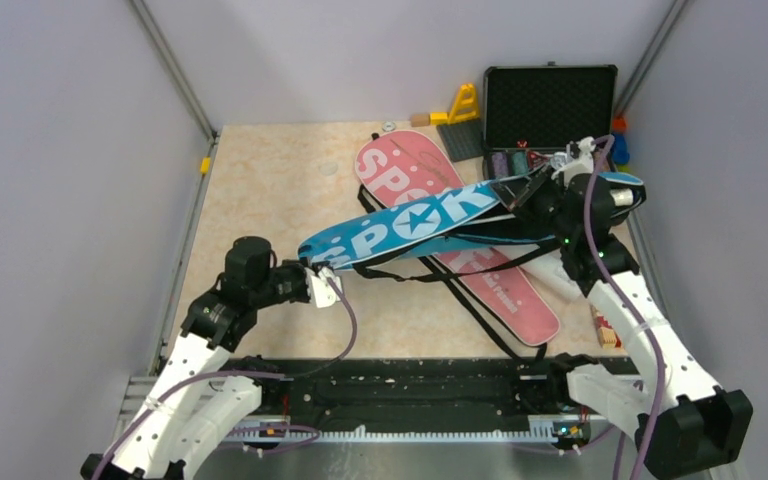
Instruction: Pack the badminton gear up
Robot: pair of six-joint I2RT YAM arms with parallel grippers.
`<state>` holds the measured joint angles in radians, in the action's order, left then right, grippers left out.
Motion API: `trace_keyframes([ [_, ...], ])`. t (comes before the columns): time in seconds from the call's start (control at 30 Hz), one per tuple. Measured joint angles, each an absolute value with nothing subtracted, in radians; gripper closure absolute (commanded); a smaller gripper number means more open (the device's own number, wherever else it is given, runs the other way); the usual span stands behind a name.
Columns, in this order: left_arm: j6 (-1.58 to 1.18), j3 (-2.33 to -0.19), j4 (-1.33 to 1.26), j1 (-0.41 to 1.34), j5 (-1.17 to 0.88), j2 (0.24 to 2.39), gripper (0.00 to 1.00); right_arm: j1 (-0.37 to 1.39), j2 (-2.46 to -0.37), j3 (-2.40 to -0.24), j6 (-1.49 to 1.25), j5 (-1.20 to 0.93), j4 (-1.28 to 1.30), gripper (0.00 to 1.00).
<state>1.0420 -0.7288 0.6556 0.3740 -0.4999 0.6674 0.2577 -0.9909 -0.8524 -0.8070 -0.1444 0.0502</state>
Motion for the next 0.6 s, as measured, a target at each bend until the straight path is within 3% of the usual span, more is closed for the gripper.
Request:
trace_keyframes([
  [0.13, 1.042, -0.728, 0.635, 0.376, -0.516, 0.657, 1.00, 0.215, -0.980, -0.887, -0.834, -0.243, 0.113, 1.00],
  [0.23, 1.008, -0.723, 0.635, 0.374, -0.519, 0.657, 0.52, 0.197, -1.012, -0.875, -0.869, -0.297, 0.108, 1.00],
  [0.27, 0.986, -0.719, 0.630, 0.373, -0.519, 0.660, 0.27, 0.197, -1.017, -0.863, -0.878, -0.300, 0.102, 1.00],
  [0.3, 0.974, -0.717, 0.630, 0.370, -0.516, 0.661, 0.12, 0.196, -1.017, -0.847, -0.886, -0.298, 0.091, 1.00],
  [0.4, 0.926, -0.716, 0.628, 0.357, -0.543, 0.674, 0.02, 0.197, -1.015, -0.797, -0.912, -0.283, 0.068, 1.00],
  [0.6, 0.800, -0.746, 0.570, 0.418, -0.640, 0.763, 0.01, 0.249, -0.983, -0.651, -1.000, -0.205, -0.023, 1.00],
])
